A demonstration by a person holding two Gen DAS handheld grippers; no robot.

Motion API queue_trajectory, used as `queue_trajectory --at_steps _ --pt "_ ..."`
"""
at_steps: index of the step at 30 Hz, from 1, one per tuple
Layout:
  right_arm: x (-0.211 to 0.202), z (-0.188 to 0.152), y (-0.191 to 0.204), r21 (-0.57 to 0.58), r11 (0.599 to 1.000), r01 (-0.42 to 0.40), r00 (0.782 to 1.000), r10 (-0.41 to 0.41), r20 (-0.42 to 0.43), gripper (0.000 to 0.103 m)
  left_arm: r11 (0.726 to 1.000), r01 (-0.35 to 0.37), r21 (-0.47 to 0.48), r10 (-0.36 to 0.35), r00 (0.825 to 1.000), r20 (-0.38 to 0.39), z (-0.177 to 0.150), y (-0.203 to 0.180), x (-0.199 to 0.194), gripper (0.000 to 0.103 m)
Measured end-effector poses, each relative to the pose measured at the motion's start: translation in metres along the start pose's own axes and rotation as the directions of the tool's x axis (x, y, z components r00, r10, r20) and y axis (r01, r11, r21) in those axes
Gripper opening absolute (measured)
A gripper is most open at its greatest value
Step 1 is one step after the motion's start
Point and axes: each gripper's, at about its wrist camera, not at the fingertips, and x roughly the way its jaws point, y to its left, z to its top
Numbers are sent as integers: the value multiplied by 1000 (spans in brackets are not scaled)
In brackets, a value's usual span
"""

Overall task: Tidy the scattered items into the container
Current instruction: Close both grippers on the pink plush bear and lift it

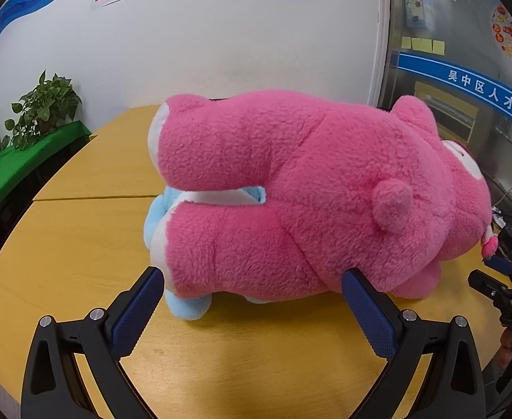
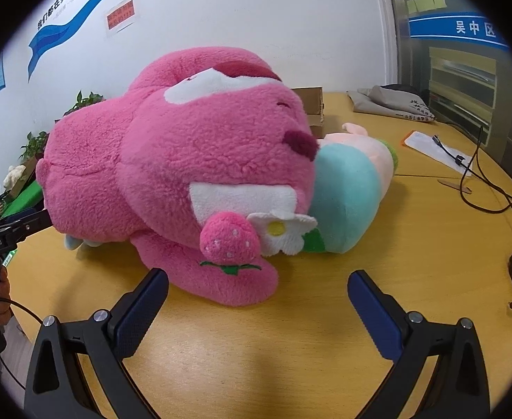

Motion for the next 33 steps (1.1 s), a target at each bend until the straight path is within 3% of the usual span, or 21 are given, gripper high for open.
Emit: queue_trajectory --at_steps 7,13,15,17,19,21,22,25,30,33 --pt "-7 15 4 -13 1000 -22 1000 22 20 102 994 112 -2 -112 994 14 26 3 -1 103" --pt "-17 63 12 -81 995 -51 986 63 155 102 969 239 -59 -241 970 -27 57 19 39 103" --pt "8 77 13 -115 992 -56 990 71 126 102 958 282 -57 -284 958 -27 62 26 50 103" --pt "33 81 14 -127 986 -111 990 122 76 103 959 277 -60 -280 959 -46 64 27 57 103" --pt "43 85 16 -121 984 -129 987 139 78 102 954 297 -49 -300 953 -52 65 27 61 92" --pt "47 91 22 -140 984 -114 986 129 104 91 910 406 -82 -412 908 -75 68 28 67 46" --pt "50 93 23 -142 983 -113 986 129 103 83 905 414 -95 -422 903 -82 69 27 71 46" --pt "57 95 28 -141 983 -114 989 126 80 70 930 365 -44 -367 927 -81 70 17 75 39" --pt "46 95 29 -139 984 -114 986 130 109 58 923 383 -26 -384 922 -46 76 15 62 23" --pt "32 101 29 -135 984 -120 981 139 136 54 928 372 23 -372 928 -4 85 11 42 16"
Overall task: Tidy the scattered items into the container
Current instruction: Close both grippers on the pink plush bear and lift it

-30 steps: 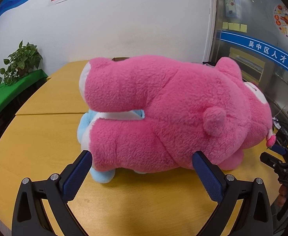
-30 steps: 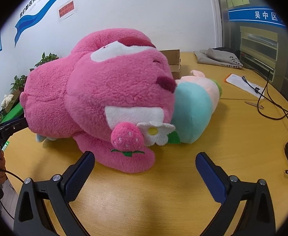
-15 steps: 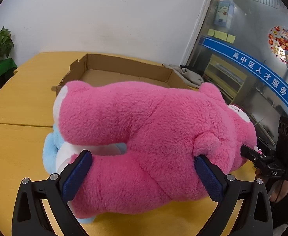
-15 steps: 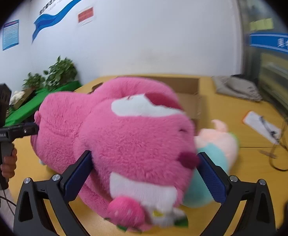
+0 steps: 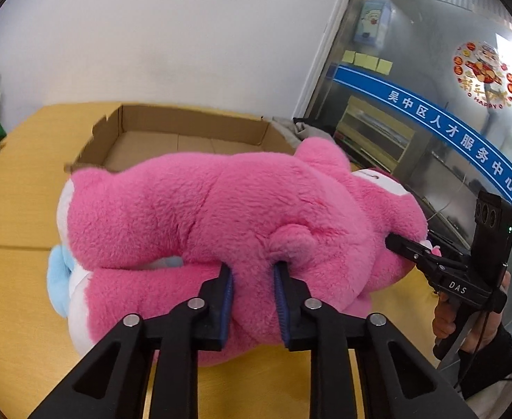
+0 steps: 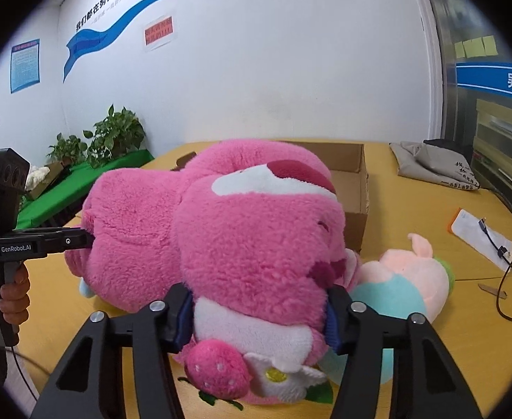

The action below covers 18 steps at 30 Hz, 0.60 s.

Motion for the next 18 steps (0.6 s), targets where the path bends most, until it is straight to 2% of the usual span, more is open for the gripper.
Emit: queue_trajectory --at_steps 2,5,10,14,16,18 --pt "-9 10 0 13 1000 -16 999 16 31 52 1000 -6 25 5 999 39 14 -8 -13 15" --pt "-25 37 -5 36 998 -44 992 40 121 52 998 3 55 -9 994 109 46 -15 -27 15" --pt "-13 99 -23 42 998 -47 976 37 217 52 985 -42 168 11 983 182 139 -25 -8 15" --pt "41 169 -54 79 997 -11 972 -7 233 52 981 -60 185 35 990 136 223 -10 53 15" --pt "76 197 -72 101 995 21 974 -43 222 53 982 -73 173 60 995 83 256 2 98 15" --pt "117 215 -91 127 990 55 980 -78 182 55 988 -80 131 82 997 -11 276 23 155 15"
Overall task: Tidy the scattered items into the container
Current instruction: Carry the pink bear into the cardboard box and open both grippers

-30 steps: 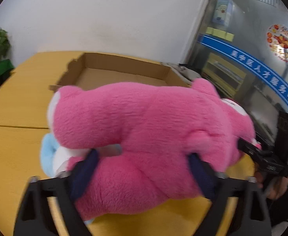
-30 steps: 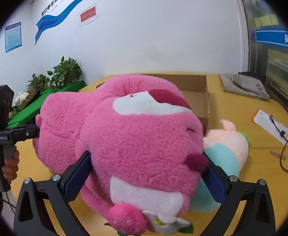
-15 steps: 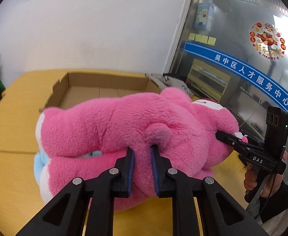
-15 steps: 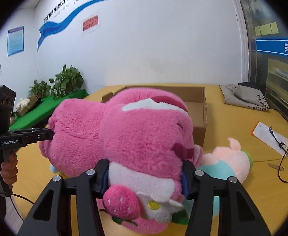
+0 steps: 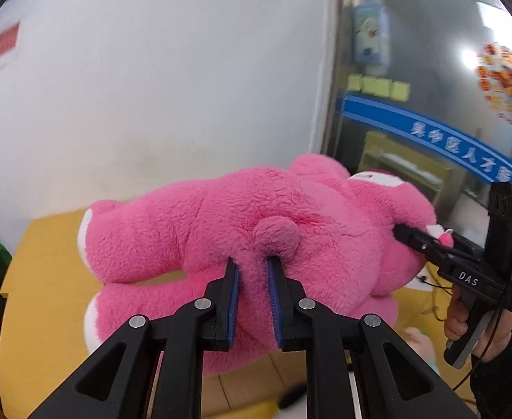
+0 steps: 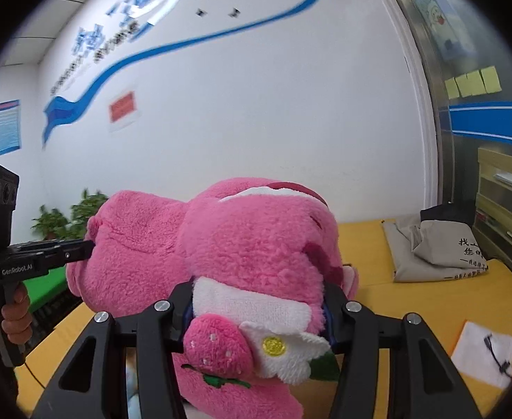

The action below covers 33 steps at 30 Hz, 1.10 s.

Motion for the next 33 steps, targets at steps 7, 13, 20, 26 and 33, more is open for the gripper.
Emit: queue_trajectory --at_steps 7,13,20,26,33 --pt "164 -86 -55 100 987 126 875 -63 -480 75 986 -155 -57 114 885 -451 -77 85 156 15" --pt "111 -103 -33 -20 1000 5 875 -14 -484 81 985 -167 -32 126 844 -522 -132 108 120 36" --pt "112 -149 -24 -189 981 40 781 -149 -606 80 975 -152 -165 23 800 -600 -180 112 96 35" --pt "72 -166 -19 -230 973 30 759 -172 -628 79 978 -135 -159 19 816 -578 -210 89 52 35" --pt "8 -144 -11 -169 985 46 855 -126 -503 80 982 -158 -106 113 933 -342 -194 47 -35 73"
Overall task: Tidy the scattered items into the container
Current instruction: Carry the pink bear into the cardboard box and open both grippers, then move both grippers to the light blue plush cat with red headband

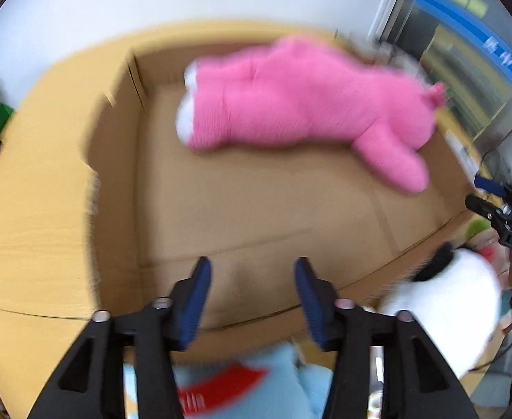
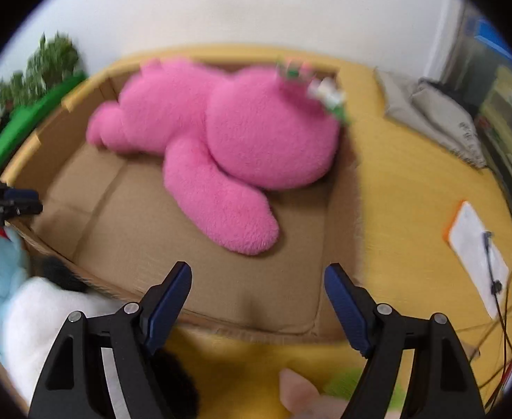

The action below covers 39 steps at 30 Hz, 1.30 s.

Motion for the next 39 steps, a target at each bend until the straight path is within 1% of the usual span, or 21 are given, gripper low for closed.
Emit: queue_trajectory --at_steps 1,2,3,5,6,8,10,15,18,21,26,29,32,35,37,39 --pt "-18 0 2 14 1000 -27 998 26 55 82 1000 -13 -6 14 998 63 -3 -6 -22 79" --pt "-45 -1 5 35 997 -63 990 58 131 84 999 -27 -19 29 992 120 -5 -6 -42 93" --pt "-64 -2 7 51 995 -88 979 77 187 86 999 -35 -37 41 985 170 -10 -10 -60 103" --pt "-100 -12 12 87 987 -135 954 106 280 100 997 -35 -68 51 967 250 -15 -27 -84 103" --pt "-112 -19 15 98 983 -158 945 122 304 103 997 -31 -74 50 961 271 -16 -38 -85 103" --pt "-125 -33 24 89 977 -194 936 157 314 103 997 -22 -78 44 955 293 -32 -55 -93 103" --pt "-129 -49 34 69 975 -213 936 183 302 103 996 -19 -85 44 952 302 -38 -73 -96 103" --pt "-134 -83 36 102 981 -166 950 131 282 103 997 -41 -66 58 956 286 -77 -101 -99 103" --pt "-136 -104 31 108 983 -148 958 116 264 103 996 -42 -77 62 960 273 -99 -100 -102 103" --pt "-135 -120 26 106 978 -178 960 149 236 103 996 -47 -78 65 966 249 -115 -97 -99 103" --pt "-127 -136 31 117 965 -233 956 205 208 103 997 -15 -77 33 973 230 -126 -95 -92 103" --pt "-120 -140 50 82 964 -255 955 237 180 103 997 -19 -77 36 973 226 -126 -93 -91 103" --pt "-116 -142 76 37 959 -280 950 271 154 103 995 -22 -99 45 973 227 -130 -82 -94 103" --pt "-111 -144 108 -29 947 -319 939 320 123 103 989 -3 -149 35 976 214 -135 -58 -92 103" --pt "-102 -145 133 -62 936 -346 933 351 79 103 980 5 -197 35 980 198 -136 -38 -90 103" --pt "-94 -144 157 -82 918 -388 919 393 43 103 973 32 -227 11 983 185 -134 -16 -85 103"
